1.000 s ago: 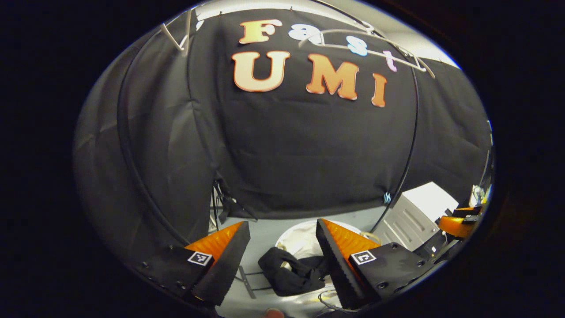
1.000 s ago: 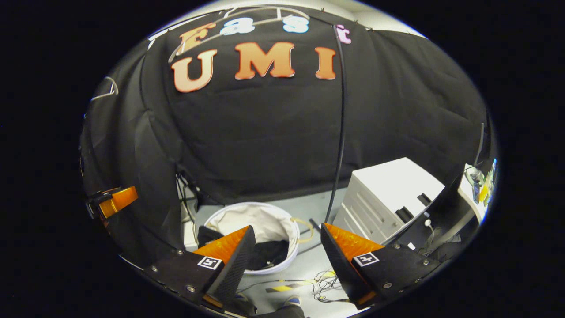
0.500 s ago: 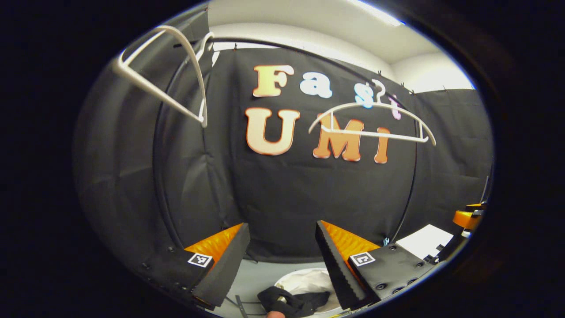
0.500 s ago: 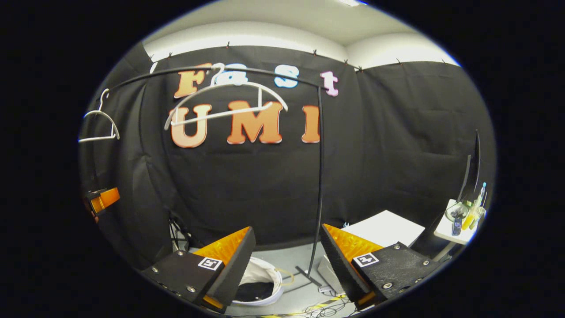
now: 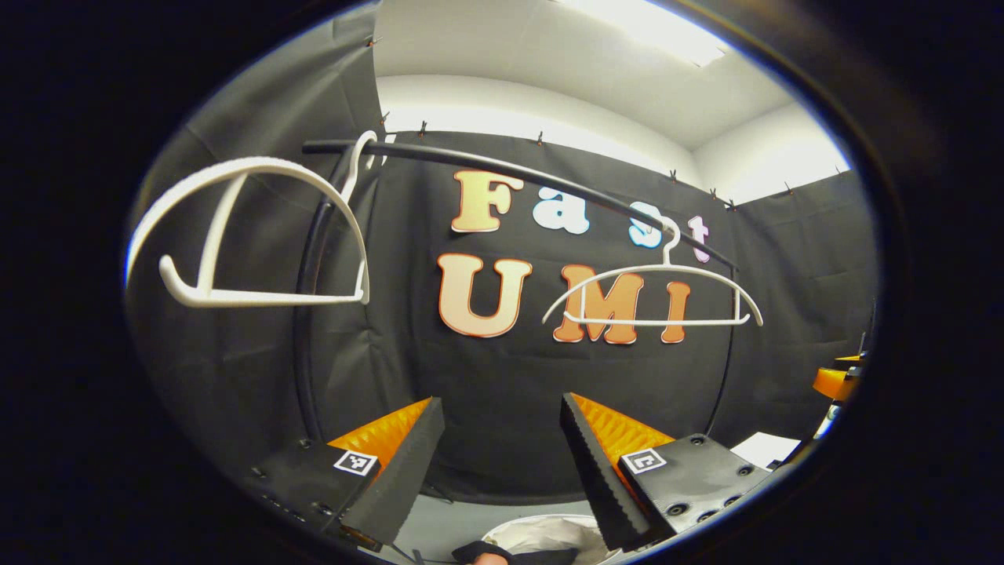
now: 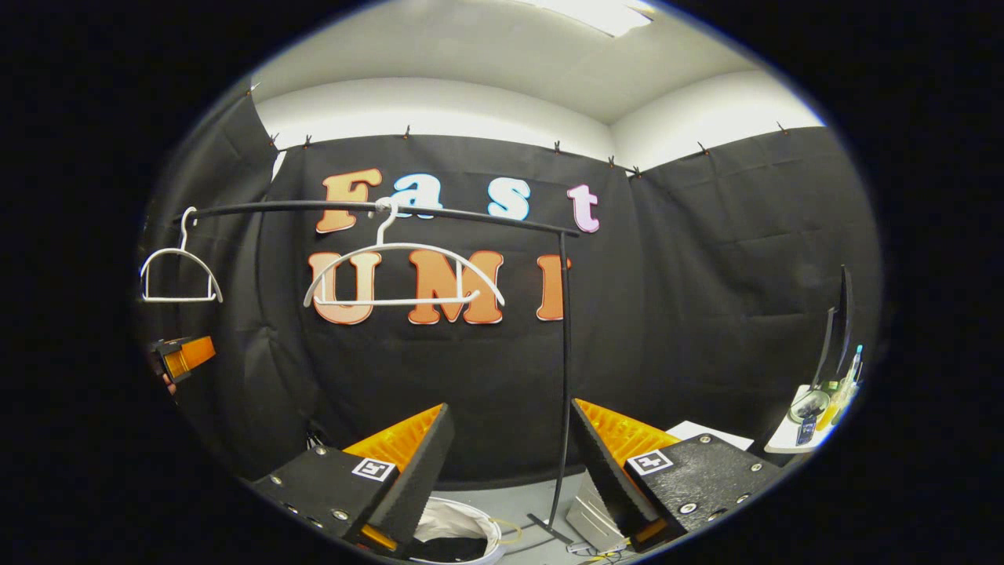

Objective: Grasp the clothes on the hanger with both hands and then place them into the laundry hamper below.

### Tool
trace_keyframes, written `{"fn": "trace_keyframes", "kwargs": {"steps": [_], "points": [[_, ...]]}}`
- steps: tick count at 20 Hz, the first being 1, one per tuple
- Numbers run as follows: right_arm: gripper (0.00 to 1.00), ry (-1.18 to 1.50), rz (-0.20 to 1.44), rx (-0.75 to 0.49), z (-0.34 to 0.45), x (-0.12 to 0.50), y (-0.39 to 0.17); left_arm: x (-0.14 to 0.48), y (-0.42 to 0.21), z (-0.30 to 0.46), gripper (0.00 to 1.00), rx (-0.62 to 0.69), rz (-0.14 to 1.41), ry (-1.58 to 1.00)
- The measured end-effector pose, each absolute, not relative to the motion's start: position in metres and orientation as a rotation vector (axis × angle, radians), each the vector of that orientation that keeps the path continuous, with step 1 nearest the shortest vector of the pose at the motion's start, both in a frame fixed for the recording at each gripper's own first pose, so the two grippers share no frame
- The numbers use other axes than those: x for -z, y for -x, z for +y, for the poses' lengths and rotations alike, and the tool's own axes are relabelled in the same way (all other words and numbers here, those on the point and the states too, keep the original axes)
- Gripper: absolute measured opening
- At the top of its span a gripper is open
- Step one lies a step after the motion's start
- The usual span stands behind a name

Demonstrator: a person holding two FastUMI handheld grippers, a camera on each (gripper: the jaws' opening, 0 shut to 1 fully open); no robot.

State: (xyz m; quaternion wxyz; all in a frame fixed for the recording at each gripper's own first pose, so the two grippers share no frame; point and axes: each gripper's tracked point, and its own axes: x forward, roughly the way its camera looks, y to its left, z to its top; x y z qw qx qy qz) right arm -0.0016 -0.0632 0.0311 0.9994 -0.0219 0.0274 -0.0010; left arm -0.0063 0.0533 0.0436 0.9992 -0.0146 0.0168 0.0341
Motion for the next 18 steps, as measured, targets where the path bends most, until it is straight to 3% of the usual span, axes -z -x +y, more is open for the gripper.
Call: {"fn": "trace_keyframes", "kwargs": {"steps": [18], "points": [[0.92,0.027,0.017,-0.002,-0.073,-0.034,-0.012,-0.054,0.007,0.052,0.97,-0.076,-0.011,0.017]]}}
